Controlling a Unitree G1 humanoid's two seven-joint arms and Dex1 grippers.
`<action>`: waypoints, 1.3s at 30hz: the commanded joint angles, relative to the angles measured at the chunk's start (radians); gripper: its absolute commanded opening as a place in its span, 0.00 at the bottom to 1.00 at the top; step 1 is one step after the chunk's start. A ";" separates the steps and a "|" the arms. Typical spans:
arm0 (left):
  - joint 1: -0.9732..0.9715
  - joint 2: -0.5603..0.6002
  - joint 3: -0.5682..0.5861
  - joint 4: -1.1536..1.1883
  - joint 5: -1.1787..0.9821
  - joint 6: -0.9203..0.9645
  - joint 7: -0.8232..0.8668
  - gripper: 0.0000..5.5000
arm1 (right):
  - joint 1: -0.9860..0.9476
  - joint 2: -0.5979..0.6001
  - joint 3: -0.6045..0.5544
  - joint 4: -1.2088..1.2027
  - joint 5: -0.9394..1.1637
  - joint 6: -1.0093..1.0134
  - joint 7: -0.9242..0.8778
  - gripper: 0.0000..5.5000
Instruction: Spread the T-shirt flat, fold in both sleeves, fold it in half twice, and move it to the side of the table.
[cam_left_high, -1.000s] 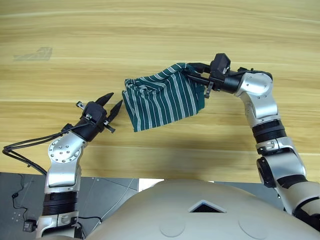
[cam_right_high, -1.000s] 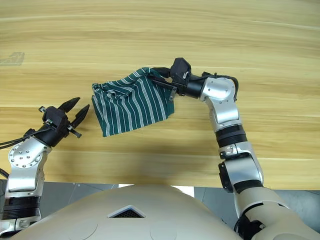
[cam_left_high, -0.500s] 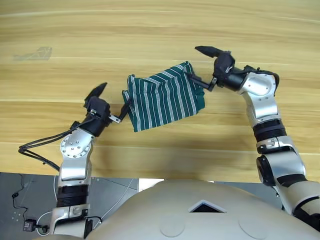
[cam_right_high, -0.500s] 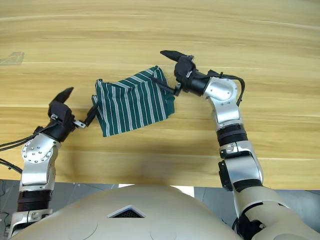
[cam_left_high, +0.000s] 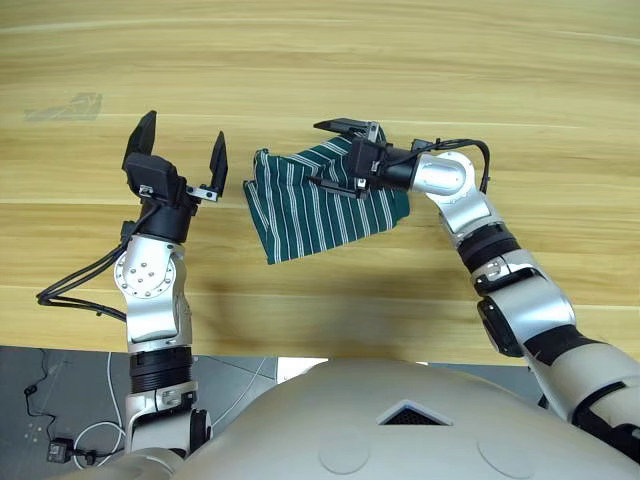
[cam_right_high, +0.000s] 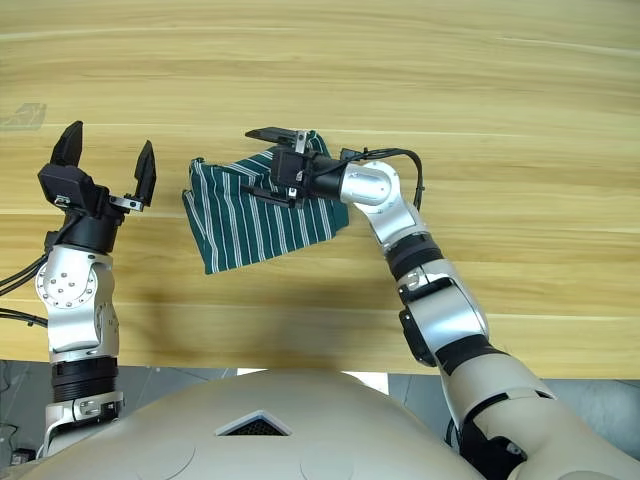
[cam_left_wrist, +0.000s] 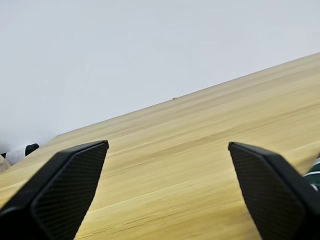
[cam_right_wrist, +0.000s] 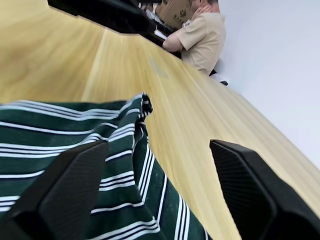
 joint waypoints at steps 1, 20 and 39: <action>-0.016 -0.008 -0.010 0.008 0.010 -0.002 0.004 0.81 | -0.065 0.040 0.022 0.126 -0.068 -0.034 -0.071 0.68; -0.014 -0.026 -0.030 0.024 0.014 -0.013 0.003 0.81 | -0.200 0.082 0.052 0.356 -0.270 -0.052 -0.469 0.68; 0.053 -0.028 -0.134 -0.043 -0.144 0.081 -0.222 0.81 | -0.154 -0.140 -0.158 0.013 -0.055 -0.171 -0.444 0.68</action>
